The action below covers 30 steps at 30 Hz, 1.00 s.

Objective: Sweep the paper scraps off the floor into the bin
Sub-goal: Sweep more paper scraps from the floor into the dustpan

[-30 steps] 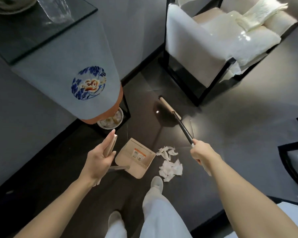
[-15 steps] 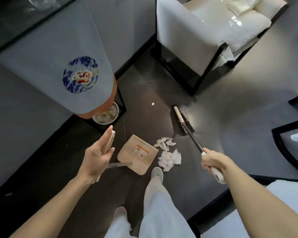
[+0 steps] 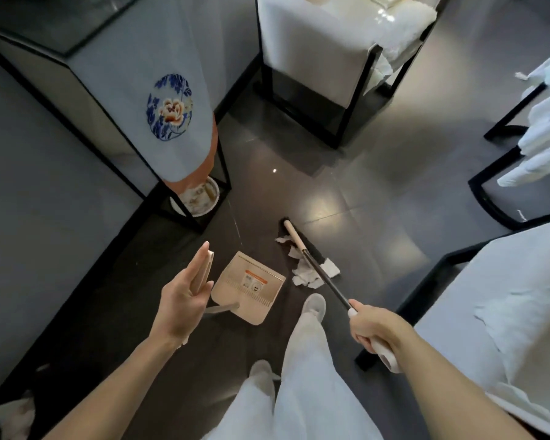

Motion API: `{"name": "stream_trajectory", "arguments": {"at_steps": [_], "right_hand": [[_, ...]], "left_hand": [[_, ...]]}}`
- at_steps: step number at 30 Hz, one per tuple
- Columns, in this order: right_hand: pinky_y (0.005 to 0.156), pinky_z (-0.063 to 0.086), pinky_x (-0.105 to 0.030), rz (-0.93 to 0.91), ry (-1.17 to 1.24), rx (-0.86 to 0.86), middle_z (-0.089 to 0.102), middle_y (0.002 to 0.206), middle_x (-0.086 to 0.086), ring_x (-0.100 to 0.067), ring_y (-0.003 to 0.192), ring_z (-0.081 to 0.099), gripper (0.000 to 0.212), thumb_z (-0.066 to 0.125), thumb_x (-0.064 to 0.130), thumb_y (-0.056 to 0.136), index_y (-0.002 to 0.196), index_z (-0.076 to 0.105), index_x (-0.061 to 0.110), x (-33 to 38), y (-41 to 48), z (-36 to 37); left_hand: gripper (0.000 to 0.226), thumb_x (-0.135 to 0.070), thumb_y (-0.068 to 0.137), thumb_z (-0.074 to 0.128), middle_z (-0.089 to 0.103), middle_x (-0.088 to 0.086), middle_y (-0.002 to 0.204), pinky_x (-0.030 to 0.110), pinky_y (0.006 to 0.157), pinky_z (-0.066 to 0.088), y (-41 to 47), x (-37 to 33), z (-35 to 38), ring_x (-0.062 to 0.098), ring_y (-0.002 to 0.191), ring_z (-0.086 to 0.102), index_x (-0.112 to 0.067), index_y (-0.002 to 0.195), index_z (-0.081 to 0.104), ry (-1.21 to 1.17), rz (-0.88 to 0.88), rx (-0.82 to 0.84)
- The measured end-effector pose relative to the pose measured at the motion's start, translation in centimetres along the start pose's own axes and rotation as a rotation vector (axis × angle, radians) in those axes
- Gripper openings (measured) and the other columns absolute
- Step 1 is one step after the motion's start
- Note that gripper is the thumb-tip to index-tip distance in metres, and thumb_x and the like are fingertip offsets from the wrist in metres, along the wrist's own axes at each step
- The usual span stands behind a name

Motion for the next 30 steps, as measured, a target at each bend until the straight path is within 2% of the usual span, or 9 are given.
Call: {"name": "stream_trajectory", "arguments": {"at_steps": [3, 6, 8, 11, 14, 16, 19, 24, 30], "right_hand": [[0.081, 0.048, -0.029, -0.030, -0.011, 0.034, 0.049, 0.141, -0.004, -0.021, 0.092, 0.056, 0.096, 0.048, -0.005, 0.074, 0.155, 0.008, 0.027, -0.7, -2.2, 2.8], [0.075, 0.054, -0.032, -0.035, -0.012, -0.010, 0.064, 0.063, 0.005, -0.016, 0.058, 0.052, 0.091, 0.049, -0.004, 0.074, 0.153, 0.018, 0.028, -2.1, -3.9, 2.5], [0.077, 0.056, -0.031, -0.045, -0.027, -0.041, 0.055, 0.040, 0.008, -0.016, 0.053, 0.054, 0.086, 0.050, -0.001, 0.077, 0.152, 0.020, 0.029, -2.5, -5.2, 1.5], [0.079, 0.054, -0.034, -0.078, -0.033, -0.081, 0.051, 0.066, 0.008, -0.014, 0.056, 0.045, 0.090, 0.051, -0.003, 0.078, 0.154, 0.013, 0.027, -2.1, -5.8, 1.1], [0.068, 0.052, -0.031, -0.096, -0.128, -0.151, 0.059, 0.113, -0.011, -0.022, 0.073, 0.046, 0.093, 0.051, -0.009, 0.079, 0.155, 0.011, 0.026, -0.6, -4.7, 0.9], [0.064, 0.052, -0.031, -0.109, -0.168, -0.218, 0.047, 0.141, -0.012, -0.026, 0.090, 0.051, 0.091, 0.047, -0.011, 0.080, 0.155, 0.010, 0.025, 0.0, -3.1, 0.7], [0.051, 0.047, -0.024, -0.116, -0.229, -0.265, 0.042, 0.143, -0.011, -0.027, 0.099, 0.055, 0.084, 0.038, -0.006, 0.085, 0.156, 0.008, 0.026, -0.7, -0.6, 2.2], [0.050, 0.042, -0.022, -0.112, -0.349, -0.166, 0.044, 0.143, -0.012, -0.026, 0.103, 0.053, 0.081, 0.040, -0.002, 0.088, 0.155, 0.002, 0.022, -3.7, 0.5, 8.3], [0.069, 0.043, -0.031, -0.113, -0.316, -0.115, 0.042, 0.148, -0.009, -0.030, 0.114, 0.050, 0.090, 0.045, -0.003, 0.083, 0.155, -0.001, 0.025, -7.7, -0.3, 13.4]], "left_hand": [[0.076, 0.015, 0.088, 0.052, 0.037, -0.018, 0.141, -0.001, 0.089, 0.035, -2.0, 1.3, -0.8, -0.002, 0.133, 0.033, -0.041, 0.135, 0.029, 0.012, -0.027, 0.022], [0.074, 0.013, 0.089, 0.052, 0.036, -0.017, 0.140, -0.003, 0.083, 0.037, -4.1, 2.2, -1.3, 0.004, 0.135, 0.032, -0.037, 0.138, 0.028, 0.046, -0.031, 0.013], [0.072, 0.012, 0.089, 0.052, 0.036, -0.015, 0.140, -0.006, 0.079, 0.036, -5.4, 2.3, -1.4, 0.006, 0.135, 0.030, -0.035, 0.138, 0.027, 0.078, -0.024, -0.002], [0.070, 0.011, 0.089, 0.052, 0.035, -0.014, 0.140, -0.008, 0.074, 0.035, -7.1, 2.6, -1.7, 0.005, 0.132, 0.029, -0.033, 0.138, 0.027, 0.093, -0.026, -0.036], [0.074, 0.012, 0.088, 0.054, 0.036, -0.014, 0.141, -0.006, 0.085, 0.032, -8.7, 3.5, -2.3, 0.005, 0.134, 0.032, -0.037, 0.137, 0.028, 0.145, -0.009, -0.064], [0.078, 0.013, 0.087, 0.054, 0.039, -0.012, 0.142, -0.001, 0.094, 0.031, -10.2, 4.0, -2.7, 0.000, 0.133, 0.035, -0.043, 0.135, 0.029, 0.170, 0.001, -0.080], [0.079, 0.014, 0.087, 0.053, 0.042, -0.013, 0.141, 0.002, 0.097, 0.031, -12.9, 4.2, -3.1, -0.012, 0.127, 0.035, -0.046, 0.132, 0.032, 0.127, -0.024, -0.117], [0.076, 0.015, 0.086, 0.055, 0.047, -0.023, 0.131, -0.001, 0.096, 0.030, -19.7, 4.7, -3.2, -0.019, 0.119, 0.040, -0.041, 0.134, 0.036, 0.127, -0.031, -0.264], [0.075, 0.012, 0.087, 0.055, 0.045, -0.031, 0.131, 0.000, 0.097, 0.030, -26.3, 5.8, -1.9, -0.022, 0.118, 0.039, -0.039, 0.137, 0.033, 0.119, -0.045, -0.354]]}}
Point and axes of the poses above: each hand's wrist, its own y-axis towards the middle knuckle, its own z-axis out of the palm, x = y × z, the point moved 8 cm from there along y, towards the middle knuckle
